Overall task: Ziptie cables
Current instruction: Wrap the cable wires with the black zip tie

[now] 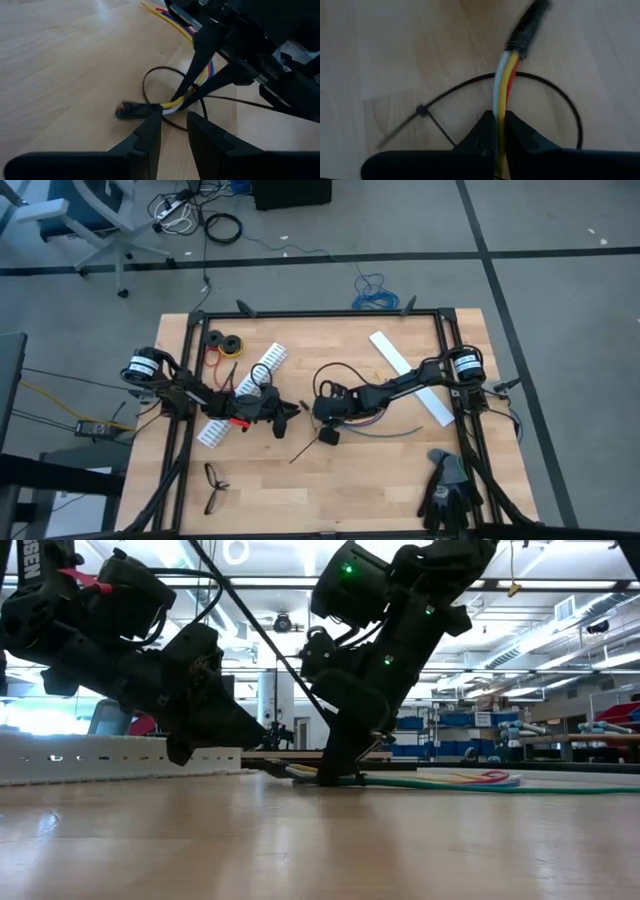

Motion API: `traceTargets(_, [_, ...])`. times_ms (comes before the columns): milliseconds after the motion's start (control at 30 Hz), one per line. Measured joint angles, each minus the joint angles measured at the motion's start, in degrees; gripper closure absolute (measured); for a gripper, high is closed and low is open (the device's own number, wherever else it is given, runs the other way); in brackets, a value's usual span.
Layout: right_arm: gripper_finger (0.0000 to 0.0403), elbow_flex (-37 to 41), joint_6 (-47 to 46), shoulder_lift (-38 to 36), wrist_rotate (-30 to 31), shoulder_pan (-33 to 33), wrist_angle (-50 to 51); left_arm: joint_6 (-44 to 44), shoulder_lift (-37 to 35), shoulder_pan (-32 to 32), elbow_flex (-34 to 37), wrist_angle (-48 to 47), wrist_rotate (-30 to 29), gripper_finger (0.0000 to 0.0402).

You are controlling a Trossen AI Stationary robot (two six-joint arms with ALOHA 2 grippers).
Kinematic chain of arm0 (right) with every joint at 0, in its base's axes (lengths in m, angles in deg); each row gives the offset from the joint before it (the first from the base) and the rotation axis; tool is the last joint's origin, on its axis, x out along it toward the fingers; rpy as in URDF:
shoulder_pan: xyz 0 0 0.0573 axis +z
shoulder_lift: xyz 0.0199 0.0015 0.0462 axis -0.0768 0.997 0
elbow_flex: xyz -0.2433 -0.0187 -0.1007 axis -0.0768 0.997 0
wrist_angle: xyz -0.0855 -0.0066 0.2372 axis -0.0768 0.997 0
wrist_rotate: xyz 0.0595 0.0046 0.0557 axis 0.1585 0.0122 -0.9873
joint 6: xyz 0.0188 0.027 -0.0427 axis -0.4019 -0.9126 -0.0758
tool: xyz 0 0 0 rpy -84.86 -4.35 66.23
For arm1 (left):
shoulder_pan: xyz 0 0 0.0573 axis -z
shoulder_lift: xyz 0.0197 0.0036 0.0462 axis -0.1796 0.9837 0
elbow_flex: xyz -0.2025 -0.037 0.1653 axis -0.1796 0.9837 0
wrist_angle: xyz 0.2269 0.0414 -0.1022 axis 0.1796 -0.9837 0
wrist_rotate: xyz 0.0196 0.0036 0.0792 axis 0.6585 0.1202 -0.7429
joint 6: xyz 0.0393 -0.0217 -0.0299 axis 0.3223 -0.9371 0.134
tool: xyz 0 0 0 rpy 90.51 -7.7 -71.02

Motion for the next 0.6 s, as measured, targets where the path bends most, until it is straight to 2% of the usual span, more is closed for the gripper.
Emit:
traceTargets(133, [0.0389,0.1,0.37,-0.5,1.18,0.0,0.22,-1.91,0.0,0.0,0.0,0.59,-0.01,0.0298])
traceTargets(267, [0.0397,0.3,1.52,-2.36,5.77,1.11,2.68,-3.28,0.02,0.36,-0.04,2.57,-0.76,0.0298])
traceTargets(433, [0.04,0.79,1.64,-7.06,12.11,3.24,4.88,-1.31,0.02,1.52,-1.57,4.76,-3.3,0.0298])
traceTargets(600, [0.0402,4.11,1.99,-12.12,13.09,4.56,2.34,2.0,0.83,1.79,-4.33,5.08,-5.04,0.0298])
